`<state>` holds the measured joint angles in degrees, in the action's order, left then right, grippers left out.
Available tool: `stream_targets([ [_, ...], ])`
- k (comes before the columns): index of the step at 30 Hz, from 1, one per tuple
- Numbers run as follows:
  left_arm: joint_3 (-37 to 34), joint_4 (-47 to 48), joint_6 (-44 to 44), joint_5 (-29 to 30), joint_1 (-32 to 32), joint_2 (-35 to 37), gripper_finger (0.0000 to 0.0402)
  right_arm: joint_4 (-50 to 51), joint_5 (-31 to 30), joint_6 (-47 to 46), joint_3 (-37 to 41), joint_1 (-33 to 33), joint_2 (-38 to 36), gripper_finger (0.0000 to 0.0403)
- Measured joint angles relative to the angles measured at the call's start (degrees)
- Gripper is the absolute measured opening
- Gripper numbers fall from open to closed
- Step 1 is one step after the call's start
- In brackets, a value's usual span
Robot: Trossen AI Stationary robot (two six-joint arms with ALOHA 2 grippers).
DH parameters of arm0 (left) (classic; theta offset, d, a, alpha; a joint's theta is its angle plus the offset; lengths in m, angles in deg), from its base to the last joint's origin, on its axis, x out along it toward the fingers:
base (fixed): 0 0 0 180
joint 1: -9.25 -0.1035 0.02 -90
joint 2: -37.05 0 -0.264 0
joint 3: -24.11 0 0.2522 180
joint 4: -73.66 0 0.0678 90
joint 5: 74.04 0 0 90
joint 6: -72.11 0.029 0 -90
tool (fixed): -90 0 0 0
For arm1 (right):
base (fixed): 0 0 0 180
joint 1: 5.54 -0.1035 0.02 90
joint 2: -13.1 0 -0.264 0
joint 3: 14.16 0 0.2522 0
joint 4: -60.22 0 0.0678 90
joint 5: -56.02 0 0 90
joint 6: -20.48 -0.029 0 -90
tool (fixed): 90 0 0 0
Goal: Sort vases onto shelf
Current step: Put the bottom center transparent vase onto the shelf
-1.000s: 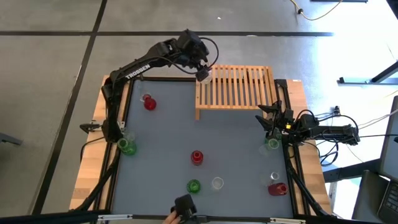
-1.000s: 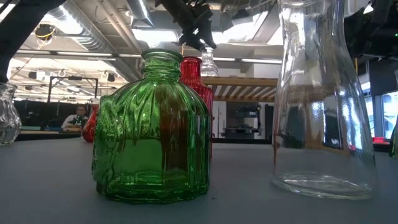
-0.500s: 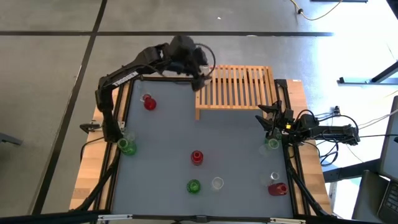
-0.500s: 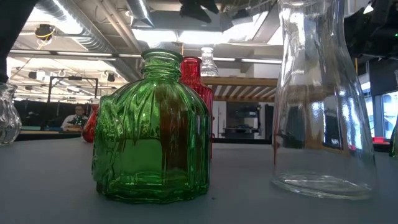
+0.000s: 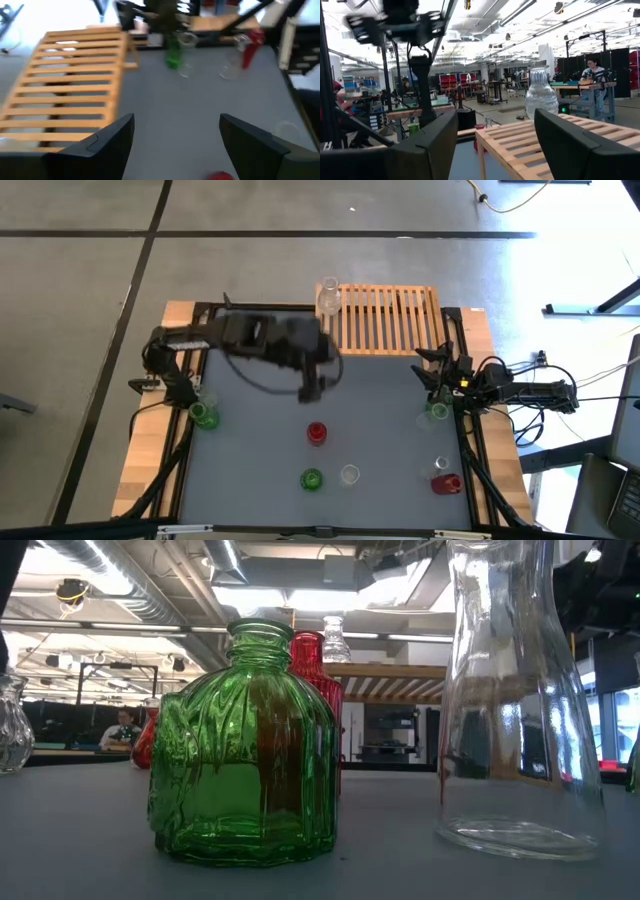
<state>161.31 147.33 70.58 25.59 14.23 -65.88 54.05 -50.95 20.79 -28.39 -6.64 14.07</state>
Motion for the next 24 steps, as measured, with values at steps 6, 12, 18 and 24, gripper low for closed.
stream_targets([
  [6, -5.3, -2.0, -3.7, 6.7, 8.4, -0.1, 0.0286, -1.1, -0.1, 1.3, 0.0, 0.0, 0.0, 0.025],
  [12, -15.2, -13.6, -7.9, 5.9, 12.7, -0.1, 0.0286, -1.0, 0.1, 0.5, 0.0, 0.0, 0.0, 0.025],
  [18, -25.3, -27.1, -11.6, 5.6, 15.5, -0.1, 0.0286, -2.6, 2.6, -3.7, 0.0, 0.0, 0.0, 0.025],
  [24, -33.2, -37.5, -14.8, 4.4, 17.7, -0.1, 0.0286, -2.8, 3.0, -4.5, 0.0, 0.0, 0.0, 0.025],
])
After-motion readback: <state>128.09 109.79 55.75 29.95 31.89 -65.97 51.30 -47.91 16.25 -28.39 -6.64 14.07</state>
